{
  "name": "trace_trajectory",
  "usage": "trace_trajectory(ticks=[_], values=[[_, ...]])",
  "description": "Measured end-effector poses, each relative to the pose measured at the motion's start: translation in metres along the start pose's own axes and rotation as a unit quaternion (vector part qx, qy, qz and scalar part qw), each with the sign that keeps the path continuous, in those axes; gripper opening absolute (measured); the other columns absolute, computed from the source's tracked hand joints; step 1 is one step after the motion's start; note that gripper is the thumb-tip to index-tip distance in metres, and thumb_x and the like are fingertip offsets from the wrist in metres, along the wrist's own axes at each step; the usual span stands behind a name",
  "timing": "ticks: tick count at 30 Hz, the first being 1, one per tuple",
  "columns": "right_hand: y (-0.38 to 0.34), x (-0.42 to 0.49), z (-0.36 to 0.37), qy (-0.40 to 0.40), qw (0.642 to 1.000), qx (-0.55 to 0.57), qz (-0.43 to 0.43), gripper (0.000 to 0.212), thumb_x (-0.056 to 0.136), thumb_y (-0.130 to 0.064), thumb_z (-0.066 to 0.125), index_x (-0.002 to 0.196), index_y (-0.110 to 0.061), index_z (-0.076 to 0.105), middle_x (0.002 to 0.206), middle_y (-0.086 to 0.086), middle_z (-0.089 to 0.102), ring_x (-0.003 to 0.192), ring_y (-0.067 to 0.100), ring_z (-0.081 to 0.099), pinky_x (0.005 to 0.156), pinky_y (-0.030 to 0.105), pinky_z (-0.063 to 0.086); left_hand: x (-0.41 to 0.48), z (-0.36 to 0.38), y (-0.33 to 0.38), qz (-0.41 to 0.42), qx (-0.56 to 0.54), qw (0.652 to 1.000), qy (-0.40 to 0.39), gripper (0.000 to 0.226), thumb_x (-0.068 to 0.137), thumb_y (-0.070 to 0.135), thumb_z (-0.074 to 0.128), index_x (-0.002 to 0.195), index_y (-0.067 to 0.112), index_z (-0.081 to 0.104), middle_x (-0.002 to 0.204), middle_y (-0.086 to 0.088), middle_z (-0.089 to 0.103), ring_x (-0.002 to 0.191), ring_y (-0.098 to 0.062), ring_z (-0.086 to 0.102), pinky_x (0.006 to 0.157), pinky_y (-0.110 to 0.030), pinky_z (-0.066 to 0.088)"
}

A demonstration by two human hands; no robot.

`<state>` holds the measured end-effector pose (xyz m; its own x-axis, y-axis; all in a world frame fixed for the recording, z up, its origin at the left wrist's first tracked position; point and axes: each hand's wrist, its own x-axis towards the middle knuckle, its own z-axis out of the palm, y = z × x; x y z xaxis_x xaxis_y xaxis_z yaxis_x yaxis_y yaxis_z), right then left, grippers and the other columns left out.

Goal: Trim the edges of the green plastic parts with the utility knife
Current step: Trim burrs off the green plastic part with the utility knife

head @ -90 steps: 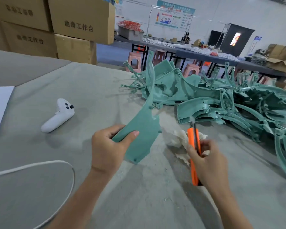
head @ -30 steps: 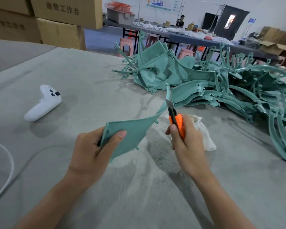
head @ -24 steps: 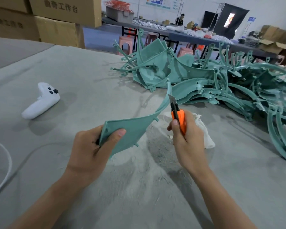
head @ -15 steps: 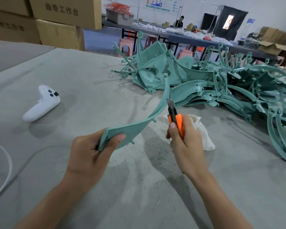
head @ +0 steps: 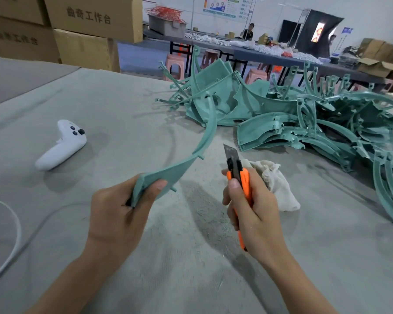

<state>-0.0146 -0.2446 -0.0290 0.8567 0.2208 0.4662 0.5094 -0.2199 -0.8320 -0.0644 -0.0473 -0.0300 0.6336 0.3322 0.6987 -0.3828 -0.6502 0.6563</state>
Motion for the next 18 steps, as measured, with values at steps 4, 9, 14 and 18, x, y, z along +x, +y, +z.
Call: trace_trajectory(ticks=[4, 9, 14, 18], values=[[-0.011, -0.006, 0.004, -0.083, 0.991, 0.101, 0.035, 0.032, 0.093, -0.047, 0.050, 0.091, -0.016, 0.058, 0.059, -0.005, 0.049, 0.042, 0.010, 0.044, 0.040, 0.021, 0.037, 0.000, 0.003, 0.007, 0.054, -0.001, 0.998, -0.022, 0.029, 0.085, 0.029, 0.063, 0.074, 0.048, 0.045, 0.058, 0.022, 0.042, 0.045, 0.012, 0.033, 0.047, 0.003, 0.024], [-0.016, -0.009, 0.011, -0.146, 0.984, 0.098, 0.040, 0.045, 0.098, -0.042, 0.050, 0.092, 0.002, 0.051, 0.058, -0.003, 0.046, 0.040, 0.009, 0.043, 0.039, 0.019, 0.036, -0.005, 0.008, 0.005, 0.053, 0.011, 0.998, -0.030, 0.030, 0.086, 0.033, 0.056, 0.084, 0.010, 0.076, 0.051, 0.004, 0.052, 0.053, -0.008, 0.045, 0.048, -0.003, 0.030], [-0.014, -0.003, 0.010, -0.123, 0.978, 0.127, 0.110, 0.042, 0.098, -0.042, 0.051, 0.090, -0.001, 0.050, 0.060, 0.002, 0.039, 0.041, 0.007, 0.033, 0.037, 0.019, 0.029, -0.006, 0.012, 0.003, 0.036, 0.012, 0.999, -0.038, 0.034, 0.087, 0.034, 0.055, 0.060, 0.014, 0.058, 0.056, 0.017, 0.044, 0.044, 0.006, 0.033, 0.046, -0.003, 0.025], [-0.008, 0.005, 0.006, -0.069, 0.980, 0.095, 0.160, 0.040, 0.100, -0.038, 0.048, 0.090, 0.000, 0.047, 0.065, 0.010, 0.038, 0.043, 0.010, 0.029, 0.038, 0.019, 0.025, -0.007, 0.012, 0.004, 0.046, 0.018, 0.998, -0.036, 0.035, 0.088, 0.032, 0.054, 0.055, 0.024, 0.045, 0.042, 0.016, 0.022, 0.043, 0.003, 0.032, 0.044, -0.005, 0.023]])
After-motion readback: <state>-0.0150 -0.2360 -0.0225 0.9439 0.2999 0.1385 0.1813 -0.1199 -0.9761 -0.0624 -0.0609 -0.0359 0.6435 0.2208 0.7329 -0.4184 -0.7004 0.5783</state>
